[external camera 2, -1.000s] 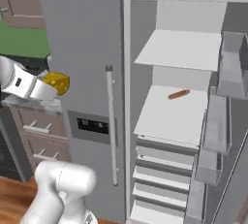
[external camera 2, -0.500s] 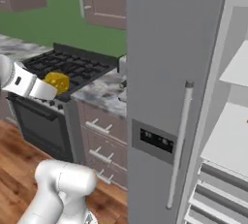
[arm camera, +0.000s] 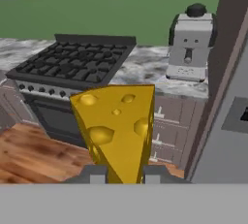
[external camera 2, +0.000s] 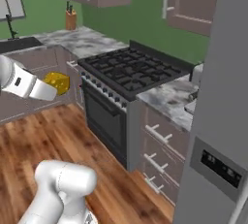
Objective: Pick the cheese from the fridge and the cheese grater from the cabinet and place them next to the salad bowl.
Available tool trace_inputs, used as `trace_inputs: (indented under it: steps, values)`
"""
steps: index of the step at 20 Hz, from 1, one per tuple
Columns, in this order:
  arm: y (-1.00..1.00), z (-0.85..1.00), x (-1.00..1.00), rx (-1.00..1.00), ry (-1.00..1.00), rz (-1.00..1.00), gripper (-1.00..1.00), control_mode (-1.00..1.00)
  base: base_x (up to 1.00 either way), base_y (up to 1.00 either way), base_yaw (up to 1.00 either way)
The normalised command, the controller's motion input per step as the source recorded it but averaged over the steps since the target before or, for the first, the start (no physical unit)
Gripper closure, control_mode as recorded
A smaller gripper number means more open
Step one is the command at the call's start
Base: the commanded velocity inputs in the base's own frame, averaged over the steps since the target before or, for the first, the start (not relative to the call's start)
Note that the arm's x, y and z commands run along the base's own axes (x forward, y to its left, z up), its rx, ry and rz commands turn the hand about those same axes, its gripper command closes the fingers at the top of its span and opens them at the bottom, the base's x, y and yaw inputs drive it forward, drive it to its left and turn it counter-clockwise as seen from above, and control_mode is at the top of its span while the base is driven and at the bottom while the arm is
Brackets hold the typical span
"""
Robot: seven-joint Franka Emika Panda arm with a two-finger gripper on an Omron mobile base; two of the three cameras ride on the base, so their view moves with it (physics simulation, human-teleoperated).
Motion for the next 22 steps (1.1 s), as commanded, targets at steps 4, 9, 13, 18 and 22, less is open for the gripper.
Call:
trace_inputs:
  steps: [4, 9, 13, 18, 22]
  values:
    - [0.0, 0.0, 0.0, 0.0, 0.0, 0.0, 1.0, 1.0, 0.0, 0.5, 0.57]
    - [0.0, 0.0, 0.0, 0.0, 0.0, 0.0, 1.0, 1.0, 0.0, 0.27, 0.53]
    - [0.0, 0.0, 0.0, 0.0, 0.0, 0.0, 1.0, 1.0, 0.0, 0.33, 0.52]
    - [0.0, 0.0, 0.0, 0.0, 0.0, 0.0, 1.0, 1.0, 0.09, 0.48, 0.48]
    - [0.0, 0.0, 0.0, 0.0, 0.0, 0.0, 1.0, 1.0, 0.02, 0.66, 0.36]
